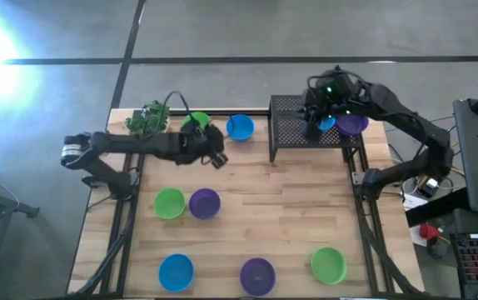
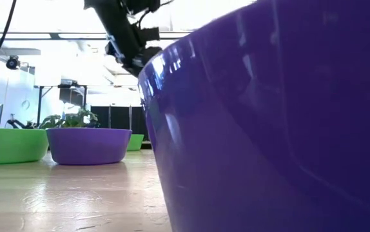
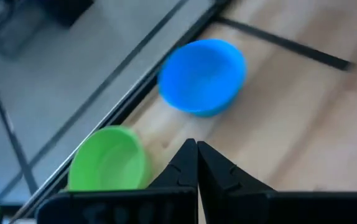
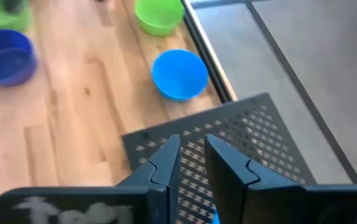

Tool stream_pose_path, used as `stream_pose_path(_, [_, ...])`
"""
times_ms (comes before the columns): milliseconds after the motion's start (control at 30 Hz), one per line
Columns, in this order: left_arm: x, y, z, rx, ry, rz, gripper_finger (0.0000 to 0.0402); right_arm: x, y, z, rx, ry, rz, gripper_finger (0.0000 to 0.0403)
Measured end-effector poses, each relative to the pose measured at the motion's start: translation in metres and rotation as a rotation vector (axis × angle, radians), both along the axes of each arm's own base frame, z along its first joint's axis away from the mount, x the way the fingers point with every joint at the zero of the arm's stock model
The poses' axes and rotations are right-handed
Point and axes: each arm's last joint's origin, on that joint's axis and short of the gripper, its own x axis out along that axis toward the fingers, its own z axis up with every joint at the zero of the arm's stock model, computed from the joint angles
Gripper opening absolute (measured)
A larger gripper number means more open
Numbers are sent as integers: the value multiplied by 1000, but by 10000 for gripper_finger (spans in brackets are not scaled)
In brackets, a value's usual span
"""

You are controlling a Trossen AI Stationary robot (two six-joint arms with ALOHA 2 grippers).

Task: Pick & Place Mini bowls
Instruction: Put the top green bowl on the shelf

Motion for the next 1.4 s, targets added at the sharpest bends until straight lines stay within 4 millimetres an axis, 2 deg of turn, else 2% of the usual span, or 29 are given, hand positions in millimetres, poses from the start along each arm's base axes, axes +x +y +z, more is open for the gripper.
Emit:
stream_pose_path(100, [-6, 17, -2, -52, 18, 34, 9, -1, 12, 4, 4, -24, 27, 70])
stream_pose_path(300, [-14, 39, -6, -194, -10, 49, 46, -3, 25, 9, 1, -48, 72, 67])
stream_pose_path(467, [-22, 55, -8, -256, -27, 120, 59, -2, 27, 9, 11, -53, 67, 66])
stream_pose_path(667, [-27, 72, -25, -365, -33, 142, 59, 0, 26, 8, 15, -46, 62, 70])
stream_pose_path(933, [-31, 91, -39, -364, -36, 187, 59, 0, 26, 7, 15, -45, 64, 64])
stream_pose_path(1400, [-14, 112, -73, -329, 4, 201, 59, 0, 26, 7, 18, -46, 60, 63])
